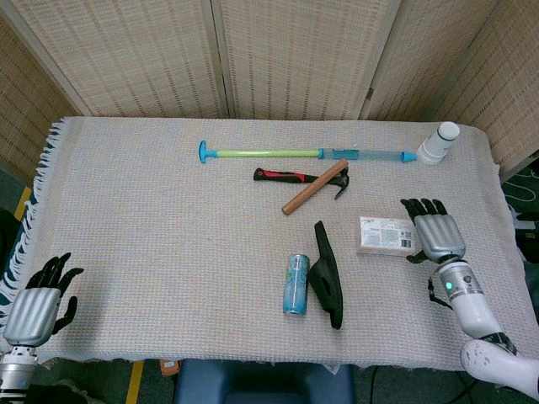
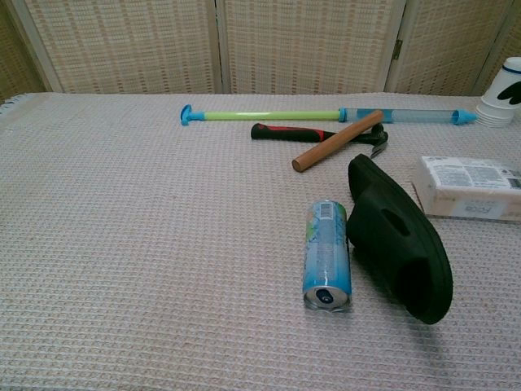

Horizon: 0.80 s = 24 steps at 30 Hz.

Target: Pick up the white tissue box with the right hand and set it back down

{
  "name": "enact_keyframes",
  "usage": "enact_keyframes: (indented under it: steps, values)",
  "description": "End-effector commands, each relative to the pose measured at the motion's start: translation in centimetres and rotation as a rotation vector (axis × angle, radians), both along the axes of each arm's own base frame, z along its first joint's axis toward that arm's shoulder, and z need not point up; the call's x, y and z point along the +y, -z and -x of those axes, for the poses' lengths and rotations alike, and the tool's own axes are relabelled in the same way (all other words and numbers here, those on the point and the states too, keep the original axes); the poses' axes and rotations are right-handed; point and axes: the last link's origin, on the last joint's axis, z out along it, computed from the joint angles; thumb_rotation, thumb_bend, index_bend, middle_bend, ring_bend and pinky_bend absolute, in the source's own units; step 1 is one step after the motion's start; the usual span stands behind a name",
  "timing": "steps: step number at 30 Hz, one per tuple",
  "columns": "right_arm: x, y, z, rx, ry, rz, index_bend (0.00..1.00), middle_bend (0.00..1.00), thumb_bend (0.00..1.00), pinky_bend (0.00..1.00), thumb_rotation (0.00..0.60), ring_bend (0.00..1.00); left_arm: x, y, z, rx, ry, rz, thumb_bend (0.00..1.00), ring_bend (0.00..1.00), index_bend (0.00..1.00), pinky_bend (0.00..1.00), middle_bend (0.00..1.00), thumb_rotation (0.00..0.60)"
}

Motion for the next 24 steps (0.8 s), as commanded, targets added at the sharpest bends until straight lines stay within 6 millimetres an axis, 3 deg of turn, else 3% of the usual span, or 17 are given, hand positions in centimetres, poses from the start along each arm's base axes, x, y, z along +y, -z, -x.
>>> enact_keyframes:
  steps: [1, 7, 24]
  values:
    - [-3.3, 4.0, -2.7, 0.038, 0.011, -0.09, 0.0, 0.05, 0.0, 0.0, 0.6, 0.07, -0.1, -0.2, 0.0, -0.008, 0.001, -0.001, 0.53, 0.0, 0.23, 0.18, 0.0, 0.6]
    - [-4.4, 6.0, -2.7, 0.049, 0.058, -0.123, 0.0, 0.05, 0.0, 0.0, 0.6, 0.07, -0.2, -0.2, -0.2, -0.019, 0.005, 0.009, 0.53, 0.0, 0.23, 0.18, 0.0, 0.6]
    - [-4.8, 8.2, -1.9, 0.033, 0.099, -0.158, 0.0, 0.05, 0.0, 0.0, 0.6, 0.07, -0.4, -0.6, -0.4, -0.035, 0.018, 0.003, 0.53, 0.0, 0.23, 0.18, 0.0, 0.6]
